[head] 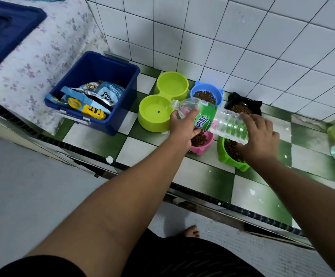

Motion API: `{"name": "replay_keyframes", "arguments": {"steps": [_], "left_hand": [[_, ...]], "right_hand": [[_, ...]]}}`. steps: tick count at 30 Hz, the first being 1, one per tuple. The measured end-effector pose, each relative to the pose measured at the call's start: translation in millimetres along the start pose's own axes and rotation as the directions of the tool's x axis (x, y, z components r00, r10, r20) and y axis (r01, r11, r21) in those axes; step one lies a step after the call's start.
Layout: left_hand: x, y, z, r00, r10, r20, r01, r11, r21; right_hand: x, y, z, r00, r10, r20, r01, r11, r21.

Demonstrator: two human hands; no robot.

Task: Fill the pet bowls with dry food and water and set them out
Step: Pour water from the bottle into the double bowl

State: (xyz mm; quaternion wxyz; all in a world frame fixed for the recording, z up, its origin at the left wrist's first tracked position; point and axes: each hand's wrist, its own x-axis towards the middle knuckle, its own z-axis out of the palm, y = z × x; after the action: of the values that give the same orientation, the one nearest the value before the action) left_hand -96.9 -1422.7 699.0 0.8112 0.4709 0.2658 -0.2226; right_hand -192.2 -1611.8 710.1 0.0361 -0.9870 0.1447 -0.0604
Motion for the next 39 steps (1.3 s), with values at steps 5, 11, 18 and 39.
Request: {"name": "replay_keyframes", "arguments": {"steps": [5,11,18,39], "left_hand": [[1.0,0.1,-1.2,1.0,-0.013,0.013,0.013,1.0,0.017],[1.8,0.1,-2.5,1.0,-0.021,0.013,0.021,1.0,0.02],[1.4,-2.4,-1.8,1.0,-0.025,0.017,0.024,0.999,0.029],[-4.2,-2.7,-6.3,0.999,-0.033,0.027,0.031,0.998,0.049]], "right_hand": [[0.5,0.0,-1.8,1.0,-0.01,0.002,0.01,1.0,-0.011],[1.0,0.2,-2.8,1.0,-0.021,0.003,0.021,1.0,-0.008],[-0.4,2.8,-4.0,1.0,-0.018,0.004,0.018,0.999,-0.03],[-7.2,2.6,-4.0,0.999,-0.038,-0.02,0.036,0.997,-0.072]]}}
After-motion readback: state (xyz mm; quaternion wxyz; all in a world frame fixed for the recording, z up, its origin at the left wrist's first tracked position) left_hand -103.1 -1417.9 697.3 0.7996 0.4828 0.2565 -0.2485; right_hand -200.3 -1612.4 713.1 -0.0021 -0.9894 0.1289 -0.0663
